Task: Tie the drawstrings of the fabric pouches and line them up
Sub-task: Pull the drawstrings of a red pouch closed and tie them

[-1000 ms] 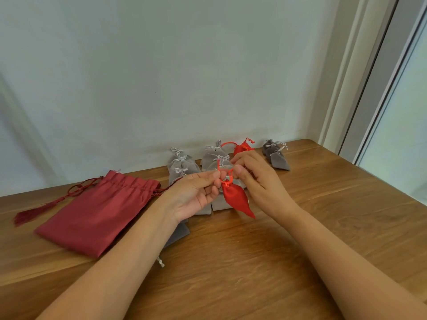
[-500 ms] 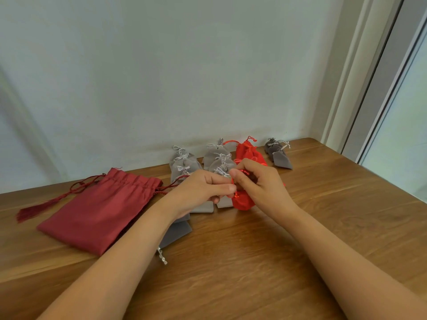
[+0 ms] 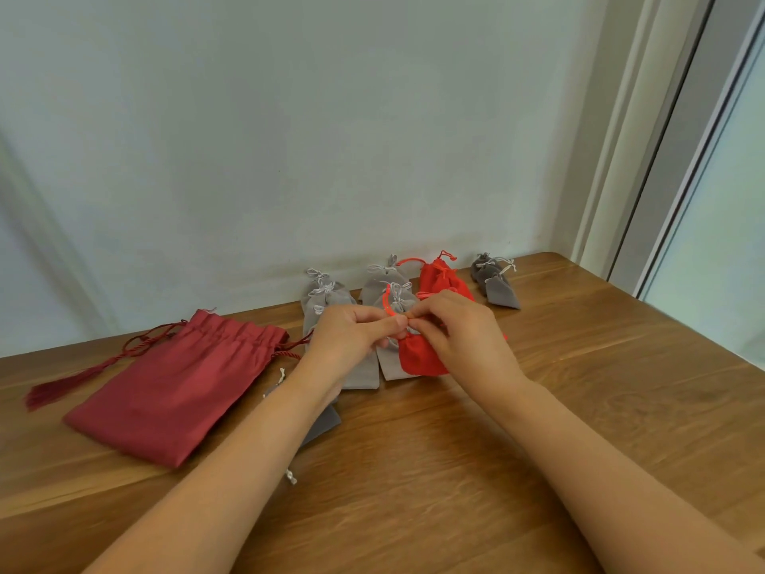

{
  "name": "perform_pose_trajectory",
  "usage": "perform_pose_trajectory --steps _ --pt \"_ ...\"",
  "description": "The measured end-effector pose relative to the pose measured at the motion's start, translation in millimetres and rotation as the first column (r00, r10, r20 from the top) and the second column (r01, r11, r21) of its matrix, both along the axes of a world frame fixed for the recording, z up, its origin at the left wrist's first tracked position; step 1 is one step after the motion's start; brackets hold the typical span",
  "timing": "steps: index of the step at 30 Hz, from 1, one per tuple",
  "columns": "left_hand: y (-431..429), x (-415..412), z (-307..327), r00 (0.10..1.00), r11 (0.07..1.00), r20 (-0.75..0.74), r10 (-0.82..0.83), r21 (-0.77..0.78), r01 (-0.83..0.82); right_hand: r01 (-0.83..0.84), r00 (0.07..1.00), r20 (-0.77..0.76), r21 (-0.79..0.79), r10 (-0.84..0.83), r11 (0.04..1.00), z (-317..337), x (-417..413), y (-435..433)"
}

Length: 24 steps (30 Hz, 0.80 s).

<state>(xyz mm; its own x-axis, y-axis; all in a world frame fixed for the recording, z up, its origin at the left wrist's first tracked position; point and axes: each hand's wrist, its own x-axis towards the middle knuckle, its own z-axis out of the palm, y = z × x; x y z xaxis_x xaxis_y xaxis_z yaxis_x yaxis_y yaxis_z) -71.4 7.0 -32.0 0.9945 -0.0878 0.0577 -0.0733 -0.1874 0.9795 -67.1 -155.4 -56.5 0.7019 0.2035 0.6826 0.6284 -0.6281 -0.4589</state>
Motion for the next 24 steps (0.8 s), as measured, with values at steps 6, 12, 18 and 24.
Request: perform_pose_trajectory --steps 6,12,18,24 --pt "5 1 7 0.931 0.938 -0.351 -0.097 -0.345 -0.032 -0.074 0.993 0.094 -0.024 0.076 0.997 7 -6 -2" --pt "7 -2 9 0.873 0.851 -0.433 -0.224 -0.523 -0.041 -0.116 0.979 0.165 -0.028 0.119 0.993 12 -7 -6" --pt "6 -2 5 0.891 0.835 -0.383 -0.242 -0.550 -0.010 -0.094 0.964 0.245 -0.032 0.100 0.995 12 -6 -7" --pt "7 1 5 0.965 0.935 -0.189 -0.180 -0.338 0.108 -0.215 0.954 -0.174 0.172 0.244 0.961 10 -10 -5"
